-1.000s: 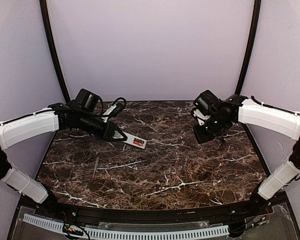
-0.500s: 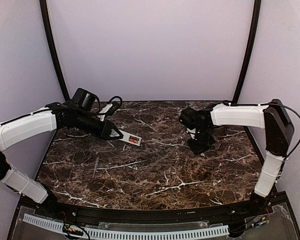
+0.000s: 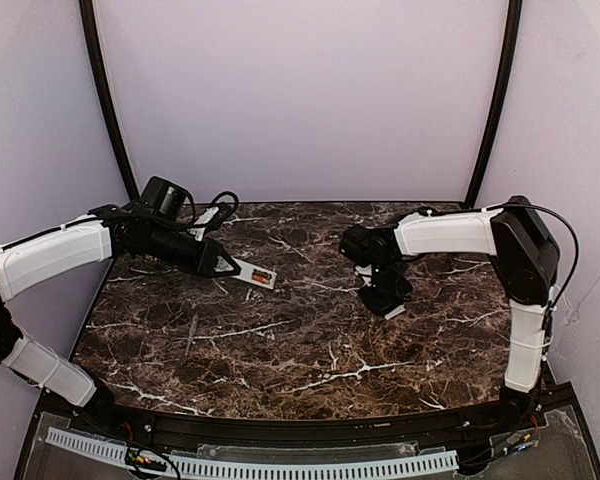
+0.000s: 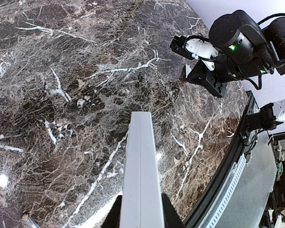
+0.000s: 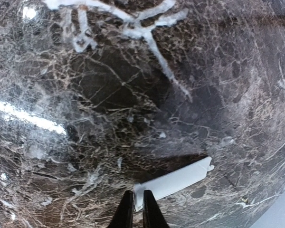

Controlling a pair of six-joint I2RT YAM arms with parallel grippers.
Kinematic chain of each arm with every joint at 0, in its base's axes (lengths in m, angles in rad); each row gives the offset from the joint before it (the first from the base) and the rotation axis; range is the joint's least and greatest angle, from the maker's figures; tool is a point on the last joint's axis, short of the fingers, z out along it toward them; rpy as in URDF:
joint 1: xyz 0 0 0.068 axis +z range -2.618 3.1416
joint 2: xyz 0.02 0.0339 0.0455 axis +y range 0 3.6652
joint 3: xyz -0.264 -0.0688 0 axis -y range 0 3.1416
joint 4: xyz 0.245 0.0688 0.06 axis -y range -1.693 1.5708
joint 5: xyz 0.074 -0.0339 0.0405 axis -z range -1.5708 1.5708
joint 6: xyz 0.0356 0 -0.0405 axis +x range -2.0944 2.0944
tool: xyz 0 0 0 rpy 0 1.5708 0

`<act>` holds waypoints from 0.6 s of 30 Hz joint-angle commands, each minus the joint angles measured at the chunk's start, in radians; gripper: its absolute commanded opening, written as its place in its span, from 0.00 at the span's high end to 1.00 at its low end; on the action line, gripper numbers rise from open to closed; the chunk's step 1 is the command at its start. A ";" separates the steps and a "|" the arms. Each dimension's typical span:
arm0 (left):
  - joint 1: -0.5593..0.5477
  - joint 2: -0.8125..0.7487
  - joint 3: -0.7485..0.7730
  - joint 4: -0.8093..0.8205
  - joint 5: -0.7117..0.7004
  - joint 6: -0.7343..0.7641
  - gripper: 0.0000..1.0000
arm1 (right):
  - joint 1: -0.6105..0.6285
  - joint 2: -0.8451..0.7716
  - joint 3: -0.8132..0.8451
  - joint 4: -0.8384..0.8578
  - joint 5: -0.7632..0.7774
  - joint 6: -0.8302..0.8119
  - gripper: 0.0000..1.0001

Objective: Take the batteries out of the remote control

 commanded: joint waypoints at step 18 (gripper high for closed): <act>0.015 -0.021 -0.027 0.018 0.057 -0.010 1.00 | 0.029 -0.152 -0.043 0.054 -0.121 0.032 0.56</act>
